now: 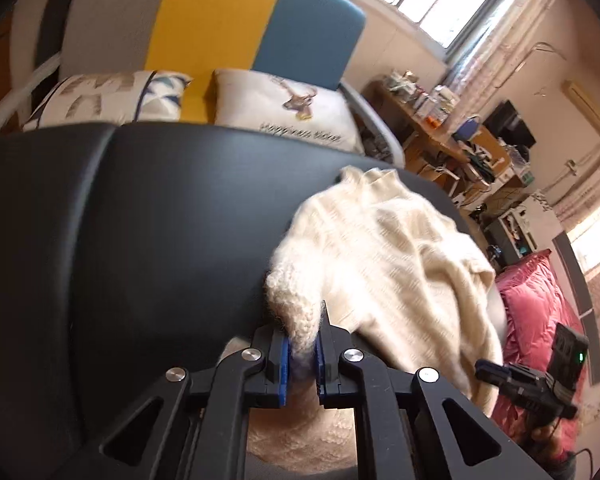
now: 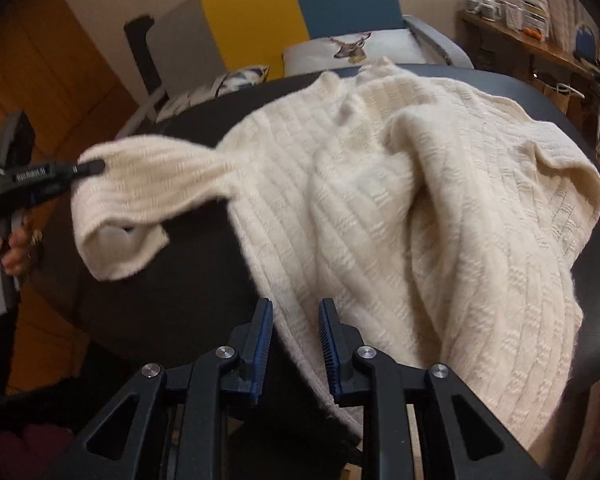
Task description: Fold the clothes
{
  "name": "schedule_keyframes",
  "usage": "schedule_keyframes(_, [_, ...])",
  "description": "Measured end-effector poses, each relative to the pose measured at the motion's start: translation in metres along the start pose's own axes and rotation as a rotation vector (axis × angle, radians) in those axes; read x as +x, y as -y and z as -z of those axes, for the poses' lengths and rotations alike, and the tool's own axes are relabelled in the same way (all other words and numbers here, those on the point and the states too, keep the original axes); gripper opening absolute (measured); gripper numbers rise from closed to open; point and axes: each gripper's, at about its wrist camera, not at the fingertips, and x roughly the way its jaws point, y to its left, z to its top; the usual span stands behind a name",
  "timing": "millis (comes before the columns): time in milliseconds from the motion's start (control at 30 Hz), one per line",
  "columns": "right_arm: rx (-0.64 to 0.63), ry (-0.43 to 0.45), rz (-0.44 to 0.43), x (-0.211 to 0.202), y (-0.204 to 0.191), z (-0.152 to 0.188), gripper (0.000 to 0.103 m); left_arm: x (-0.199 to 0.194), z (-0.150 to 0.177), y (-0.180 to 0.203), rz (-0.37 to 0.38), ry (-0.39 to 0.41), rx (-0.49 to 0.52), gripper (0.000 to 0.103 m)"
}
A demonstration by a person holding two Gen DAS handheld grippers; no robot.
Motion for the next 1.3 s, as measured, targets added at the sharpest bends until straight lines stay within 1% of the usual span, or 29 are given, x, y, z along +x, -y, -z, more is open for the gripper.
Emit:
schedule_keyframes(33, [-0.033,-0.027,0.024,0.009,-0.005,0.003,0.023,0.002,0.003,-0.003,0.002,-0.009,-0.009,0.010])
schedule_keyframes(100, [-0.055,-0.073,0.051,0.026,-0.004,0.009,0.023,0.004,0.010,-0.007,-0.007,-0.021,-0.013,0.011])
schedule_keyframes(167, [-0.035,-0.088,0.048,0.036,0.004,0.011,0.023,0.004,0.015,-0.007,-0.026,-0.040,-0.018,0.011])
schedule_keyframes(233, [-0.010,-0.094,0.037,0.042,0.013,0.012,0.024,0.007,0.022,-0.010,-0.026,-0.070,-0.031,0.012])
schedule_keyframes(333, [0.025,-0.104,0.026,0.045,0.024,0.008,0.024,0.007,0.033,-0.019,-0.020,-0.078,-0.069,0.012])
schedule_keyframes(367, [0.014,-0.109,0.036,0.046,0.024,0.007,0.024,0.006,0.035,-0.022,-0.016,-0.078,-0.078,0.013])
schedule_keyframes(467, [-0.084,-0.127,0.108,0.051,0.011,0.006,0.024,0.002,0.040,-0.029,-0.009,-0.079,-0.089,0.015])
schedule_keyframes(533, [-0.140,-0.136,0.151,0.053,0.003,0.006,0.024,-0.001,0.042,-0.028,-0.032,-0.077,-0.072,0.015])
schedule_keyframes(700, [-0.208,-0.133,0.230,0.058,-0.007,0.005,0.020,0.002,0.050,-0.024,-0.082,-0.091,-0.042,0.015])
schedule_keyframes(733, [-0.208,-0.130,0.234,0.059,-0.006,0.005,0.020,0.004,0.052,-0.023,-0.087,-0.094,-0.040,0.016])
schedule_keyframes(833, [-0.176,-0.118,0.217,0.057,0.001,0.004,0.019,0.007,0.057,-0.022,-0.101,-0.102,-0.042,0.016])
schedule_keyframes(967, [-0.092,-0.107,0.139,0.054,0.016,0.000,0.015,0.008,0.062,-0.022,-0.110,-0.089,-0.045,0.016])
schedule_keyframes(1000, [-0.061,-0.104,0.105,0.053,0.020,-0.001,0.011,0.008,0.062,-0.023,-0.114,-0.084,-0.050,0.016])
schedule_keyframes(1033, [-0.018,-0.097,0.053,0.051,0.025,-0.003,0.010,0.006,0.060,-0.024,-0.106,-0.079,-0.058,0.016])
schedule_keyframes(1067, [0.021,-0.088,0.001,0.050,0.029,-0.005,0.010,0.004,0.059,-0.025,-0.096,-0.074,-0.066,0.016])
schedule_keyframes(1133, [0.072,-0.081,-0.071,0.051,0.034,-0.009,0.010,0.002,0.055,-0.025,-0.073,-0.069,-0.080,0.016])
schedule_keyframes(1167, [0.090,-0.079,-0.097,0.052,0.034,-0.008,0.010,0.001,0.051,-0.026,-0.061,-0.076,-0.091,0.018])
schedule_keyframes(1200, [0.101,-0.079,-0.117,0.054,0.031,-0.005,0.009,0.001,0.047,-0.026,-0.048,-0.085,-0.102,0.021])
schedule_keyframes(1233, [0.104,-0.083,-0.120,0.055,0.025,-0.001,0.010,0.000,0.043,-0.027,-0.039,-0.090,-0.112,0.024])
schedule_keyframes(1267, [0.100,-0.093,-0.107,0.057,0.017,0.004,0.011,-0.004,0.040,-0.028,-0.048,-0.086,-0.114,0.025])
schedule_keyframes(1300, [0.104,-0.097,-0.115,0.060,0.010,0.005,0.012,-0.008,0.036,-0.029,-0.060,-0.080,-0.116,0.028])
